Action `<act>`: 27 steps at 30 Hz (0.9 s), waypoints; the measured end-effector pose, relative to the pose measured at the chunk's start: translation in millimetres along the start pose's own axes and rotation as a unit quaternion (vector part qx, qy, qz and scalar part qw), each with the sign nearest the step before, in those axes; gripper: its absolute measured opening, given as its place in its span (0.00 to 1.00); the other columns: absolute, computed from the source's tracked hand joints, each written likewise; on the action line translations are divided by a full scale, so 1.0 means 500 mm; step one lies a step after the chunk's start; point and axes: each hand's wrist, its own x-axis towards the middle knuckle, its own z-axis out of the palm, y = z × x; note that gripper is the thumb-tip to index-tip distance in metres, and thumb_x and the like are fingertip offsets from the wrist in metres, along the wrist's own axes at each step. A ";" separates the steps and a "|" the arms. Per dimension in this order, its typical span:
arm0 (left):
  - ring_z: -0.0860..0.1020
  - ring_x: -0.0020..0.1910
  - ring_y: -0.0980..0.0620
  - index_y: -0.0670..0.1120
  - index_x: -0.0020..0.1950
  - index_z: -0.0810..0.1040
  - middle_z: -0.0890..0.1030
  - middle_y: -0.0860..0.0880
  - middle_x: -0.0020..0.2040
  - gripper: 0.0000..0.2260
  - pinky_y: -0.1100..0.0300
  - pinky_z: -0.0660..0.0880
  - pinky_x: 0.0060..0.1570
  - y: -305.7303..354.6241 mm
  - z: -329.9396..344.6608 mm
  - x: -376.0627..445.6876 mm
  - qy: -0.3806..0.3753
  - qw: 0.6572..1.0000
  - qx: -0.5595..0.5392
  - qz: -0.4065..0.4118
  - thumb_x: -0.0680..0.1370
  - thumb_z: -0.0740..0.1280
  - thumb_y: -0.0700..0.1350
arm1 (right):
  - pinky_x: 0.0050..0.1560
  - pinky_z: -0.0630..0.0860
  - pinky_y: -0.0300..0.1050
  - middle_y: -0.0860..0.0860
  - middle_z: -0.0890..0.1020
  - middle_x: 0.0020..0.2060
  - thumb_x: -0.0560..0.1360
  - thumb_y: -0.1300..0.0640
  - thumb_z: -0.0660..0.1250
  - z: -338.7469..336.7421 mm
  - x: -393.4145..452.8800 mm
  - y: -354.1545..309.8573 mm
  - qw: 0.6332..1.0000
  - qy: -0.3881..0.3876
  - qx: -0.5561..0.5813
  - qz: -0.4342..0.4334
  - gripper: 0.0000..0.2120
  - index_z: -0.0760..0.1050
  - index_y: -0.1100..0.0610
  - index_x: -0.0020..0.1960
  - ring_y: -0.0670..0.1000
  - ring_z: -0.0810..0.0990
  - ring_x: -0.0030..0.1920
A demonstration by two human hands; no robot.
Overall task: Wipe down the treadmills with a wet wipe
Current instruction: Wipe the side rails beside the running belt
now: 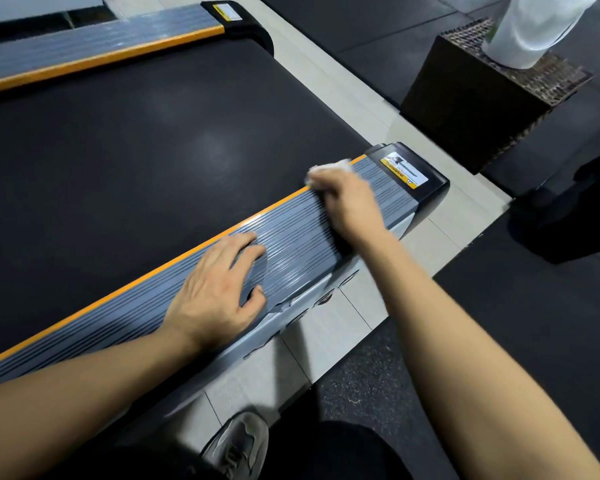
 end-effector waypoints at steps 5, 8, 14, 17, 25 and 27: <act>0.55 0.81 0.51 0.50 0.81 0.63 0.60 0.52 0.82 0.28 0.55 0.45 0.80 -0.004 0.004 0.005 -0.031 0.997 0.059 0.047 0.80 0.54 0.53 | 0.55 0.63 0.22 0.48 0.83 0.60 0.79 0.60 0.64 -0.024 0.014 0.042 1.000 -0.016 -0.021 0.018 0.13 0.83 0.51 0.59 0.45 0.78 0.61; 0.53 0.82 0.52 0.51 0.81 0.62 0.59 0.52 0.82 0.28 0.56 0.44 0.80 -0.004 0.004 0.007 -0.034 0.997 0.063 0.042 0.80 0.53 0.54 | 0.47 0.67 0.28 0.45 0.81 0.50 0.78 0.59 0.59 -0.085 0.030 0.105 0.988 0.044 -0.085 0.121 0.11 0.80 0.51 0.53 0.45 0.76 0.52; 0.55 0.82 0.51 0.51 0.81 0.63 0.60 0.52 0.82 0.29 0.53 0.47 0.81 -0.006 0.002 0.007 -0.040 0.996 0.061 0.043 0.80 0.53 0.54 | 0.62 0.71 0.41 0.51 0.84 0.58 0.73 0.67 0.66 -0.012 -0.088 -0.011 1.000 -0.004 -0.012 0.023 0.18 0.84 0.53 0.57 0.54 0.80 0.61; 0.55 0.81 0.50 0.51 0.81 0.63 0.60 0.52 0.82 0.29 0.55 0.46 0.80 -0.005 0.000 0.007 -0.040 0.997 0.057 0.043 0.79 0.53 0.54 | 0.64 0.68 0.38 0.50 0.82 0.62 0.76 0.63 0.69 0.011 -0.159 -0.045 0.994 -0.085 -0.005 -0.075 0.16 0.82 0.52 0.62 0.50 0.77 0.63; 0.52 0.82 0.53 0.53 0.82 0.61 0.57 0.54 0.83 0.29 0.55 0.47 0.80 -0.001 0.002 0.005 -0.037 0.997 0.058 0.034 0.80 0.52 0.54 | 0.60 0.67 0.34 0.48 0.83 0.61 0.76 0.66 0.63 -0.107 -0.063 0.108 0.976 0.118 -0.027 0.181 0.17 0.83 0.52 0.59 0.50 0.77 0.63; 0.52 0.82 0.53 0.53 0.82 0.60 0.57 0.55 0.83 0.29 0.53 0.48 0.80 -0.001 0.002 0.005 -0.039 0.997 0.061 0.029 0.80 0.51 0.55 | 0.65 0.74 0.49 0.52 0.84 0.58 0.72 0.69 0.64 -0.083 -0.101 0.064 0.988 0.100 -0.010 0.115 0.19 0.84 0.55 0.58 0.55 0.80 0.60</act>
